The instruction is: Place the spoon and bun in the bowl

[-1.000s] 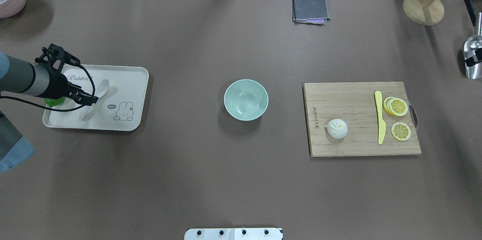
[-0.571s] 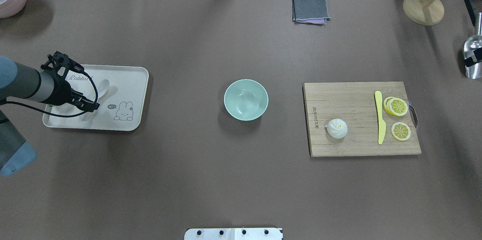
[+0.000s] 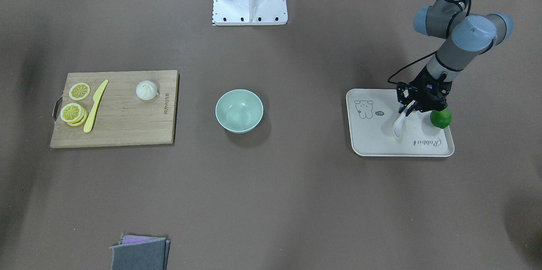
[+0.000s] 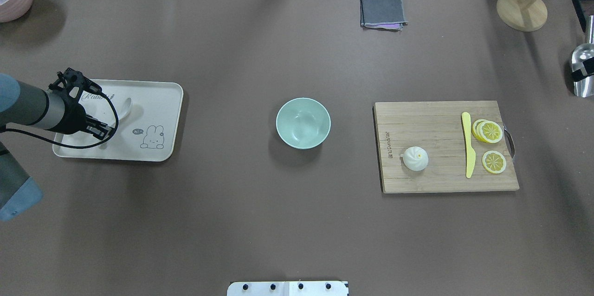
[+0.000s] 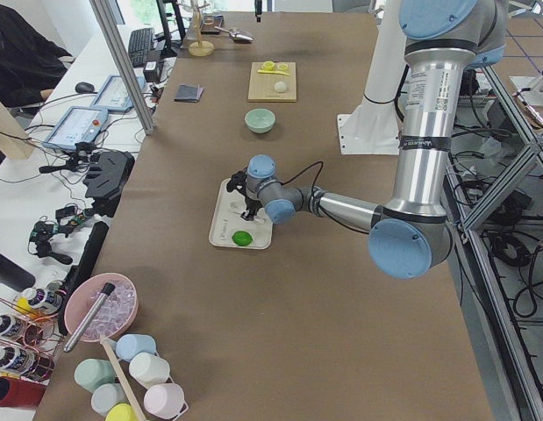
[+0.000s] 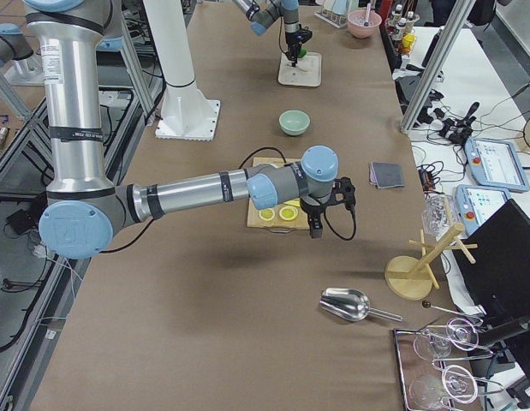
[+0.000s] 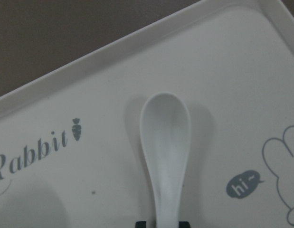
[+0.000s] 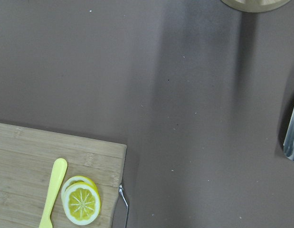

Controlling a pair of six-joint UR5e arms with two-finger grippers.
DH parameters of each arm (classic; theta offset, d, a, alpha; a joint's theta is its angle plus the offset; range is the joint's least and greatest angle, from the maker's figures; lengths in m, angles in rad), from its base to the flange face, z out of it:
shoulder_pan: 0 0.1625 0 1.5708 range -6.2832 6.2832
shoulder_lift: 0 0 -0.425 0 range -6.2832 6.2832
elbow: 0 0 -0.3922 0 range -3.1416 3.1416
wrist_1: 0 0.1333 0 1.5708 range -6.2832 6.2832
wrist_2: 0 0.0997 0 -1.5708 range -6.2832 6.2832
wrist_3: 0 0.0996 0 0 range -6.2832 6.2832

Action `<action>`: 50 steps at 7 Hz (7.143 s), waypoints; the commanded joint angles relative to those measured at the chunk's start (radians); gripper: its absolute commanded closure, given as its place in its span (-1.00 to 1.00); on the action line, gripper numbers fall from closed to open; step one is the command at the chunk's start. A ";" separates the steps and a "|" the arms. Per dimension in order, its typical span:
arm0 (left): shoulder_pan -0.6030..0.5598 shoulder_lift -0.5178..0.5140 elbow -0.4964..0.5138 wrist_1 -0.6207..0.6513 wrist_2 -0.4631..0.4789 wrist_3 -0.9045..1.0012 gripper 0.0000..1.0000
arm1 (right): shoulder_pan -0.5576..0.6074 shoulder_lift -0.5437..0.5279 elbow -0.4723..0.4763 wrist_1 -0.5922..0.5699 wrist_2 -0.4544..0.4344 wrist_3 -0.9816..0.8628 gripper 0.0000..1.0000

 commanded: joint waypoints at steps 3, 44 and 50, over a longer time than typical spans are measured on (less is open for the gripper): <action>-0.023 -0.011 -0.129 -0.008 -0.184 -0.123 1.00 | -0.061 0.053 0.055 0.003 0.008 0.144 -1.00; -0.304 -0.125 -0.257 0.257 -0.190 -0.011 -0.96 | -0.750 0.694 -0.188 0.116 -0.478 1.107 -1.00; -0.305 -0.082 -0.260 0.190 -0.181 0.004 -0.96 | -0.747 0.679 -0.076 0.063 -0.526 1.114 -1.00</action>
